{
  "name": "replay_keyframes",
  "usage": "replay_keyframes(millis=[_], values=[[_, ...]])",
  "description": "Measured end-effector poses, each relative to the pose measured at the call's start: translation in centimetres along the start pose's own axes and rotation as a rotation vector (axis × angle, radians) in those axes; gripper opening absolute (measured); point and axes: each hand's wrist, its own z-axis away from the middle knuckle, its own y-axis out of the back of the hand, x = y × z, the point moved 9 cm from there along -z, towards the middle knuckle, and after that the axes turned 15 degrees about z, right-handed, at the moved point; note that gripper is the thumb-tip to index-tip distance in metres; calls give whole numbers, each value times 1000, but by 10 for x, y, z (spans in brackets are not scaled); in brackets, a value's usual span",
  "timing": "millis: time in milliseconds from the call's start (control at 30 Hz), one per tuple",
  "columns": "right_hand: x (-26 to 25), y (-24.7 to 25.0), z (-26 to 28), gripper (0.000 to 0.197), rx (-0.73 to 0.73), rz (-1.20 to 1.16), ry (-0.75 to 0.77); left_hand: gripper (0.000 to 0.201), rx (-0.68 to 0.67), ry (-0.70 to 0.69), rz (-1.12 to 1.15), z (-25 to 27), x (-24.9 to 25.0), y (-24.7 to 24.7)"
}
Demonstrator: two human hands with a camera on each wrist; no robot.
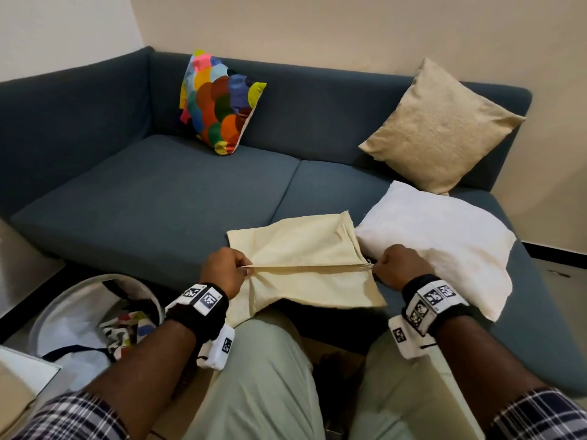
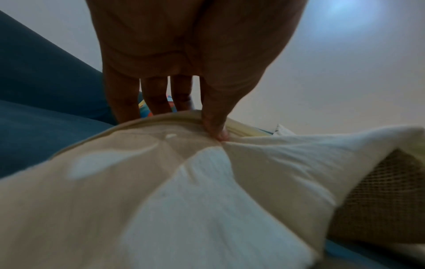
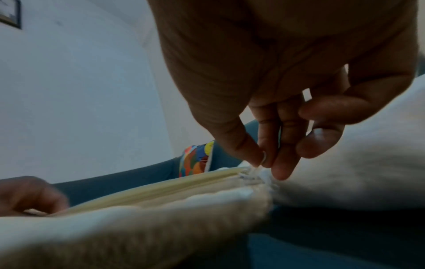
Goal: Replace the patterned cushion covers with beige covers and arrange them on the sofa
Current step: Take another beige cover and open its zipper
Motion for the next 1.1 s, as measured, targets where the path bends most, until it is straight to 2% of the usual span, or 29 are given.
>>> replay_keyframes(millis=[67, 133, 200, 267, 367, 433, 533, 600, 667, 733, 767, 867, 933, 967, 1100], values=[[24, 3, -4, 29, 6, 17, -63, 6, -30, -12, -6, 3, 4, -8], [37, 7, -6, 22, 54, 1, -107, 7, -22, -21, -2, 4, 5, -9], [38, -1, -14, 15, 41, -170, -79, 6, -15, -34, 20, 3, 4, -6], [29, -22, -20, 20, -43, -359, -27, 5, -30, -29, 46, 4, 1, -5], [4, -60, -22, 22, -244, -488, 36, 9, -72, -4, 56, 8, -3, -13], [-13, -74, -25, 28, -301, -575, 38, 9, -93, -8, 57, 10, -3, -18], [-30, -73, -45, 37, -197, -644, 17, 13, -151, -31, 137, 6, -3, -21], [-38, -68, -54, 32, -105, -669, 2, 23, -178, -1, 219, 2, -12, -20], [-43, -72, -62, 22, -71, -736, -13, 28, -116, 71, 338, -10, -32, -15], [-46, -80, -65, 21, -67, -769, -32, 18, -17, 209, 500, -19, -60, -13], [-47, -83, -65, 24, -64, -757, -31, 13, -16, 292, 578, -21, -73, -17], [-59, -85, -66, 40, -70, -711, 25, 21, -197, 512, 739, -26, -96, -43], [-72, -79, -67, 51, -77, -657, 118, 28, -265, 552, 806, -32, -93, -50], [-80, -75, -69, 58, -65, -620, 184, 34, -239, 504, 800, -40, -87, -47], [-99, -45, -82, 78, 32, -584, 385, 47, 125, 73, 683, -66, -51, -2]])
